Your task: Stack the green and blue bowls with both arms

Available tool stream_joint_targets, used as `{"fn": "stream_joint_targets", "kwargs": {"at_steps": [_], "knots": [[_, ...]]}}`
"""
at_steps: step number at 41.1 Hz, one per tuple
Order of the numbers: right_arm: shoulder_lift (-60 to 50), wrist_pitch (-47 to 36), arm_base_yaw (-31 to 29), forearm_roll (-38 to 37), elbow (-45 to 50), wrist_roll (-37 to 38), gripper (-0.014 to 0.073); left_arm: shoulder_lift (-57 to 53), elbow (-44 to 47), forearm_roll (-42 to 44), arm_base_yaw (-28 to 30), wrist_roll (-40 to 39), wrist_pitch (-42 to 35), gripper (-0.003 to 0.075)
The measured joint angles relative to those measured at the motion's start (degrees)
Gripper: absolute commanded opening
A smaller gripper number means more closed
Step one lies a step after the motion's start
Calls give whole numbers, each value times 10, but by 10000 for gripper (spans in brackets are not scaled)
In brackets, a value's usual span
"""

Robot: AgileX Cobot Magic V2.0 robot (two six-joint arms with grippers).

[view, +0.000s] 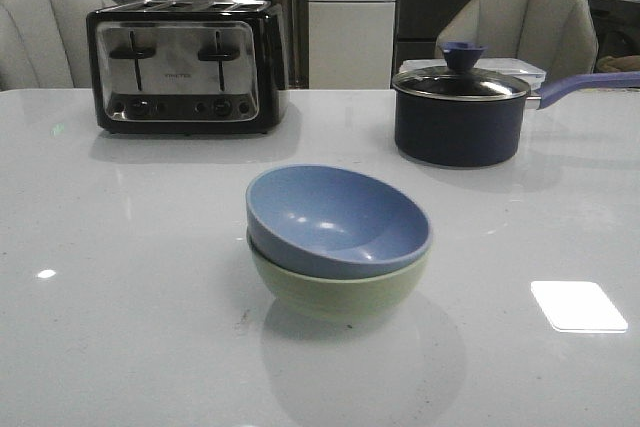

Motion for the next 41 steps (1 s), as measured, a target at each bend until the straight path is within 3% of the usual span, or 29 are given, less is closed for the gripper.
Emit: {"fn": "stream_joint_targets", "kwargs": {"at_steps": [21,30,41], "knots": [[-2,-30,0,-1,10,3,55,0,0,0,0,0,0,96],[-2,-45,0,-78,10,96,57,0,0,0,0,0,0,96],[-2,-84,0,-90,10,113,57,0,0,0,0,0,0,97]]}}
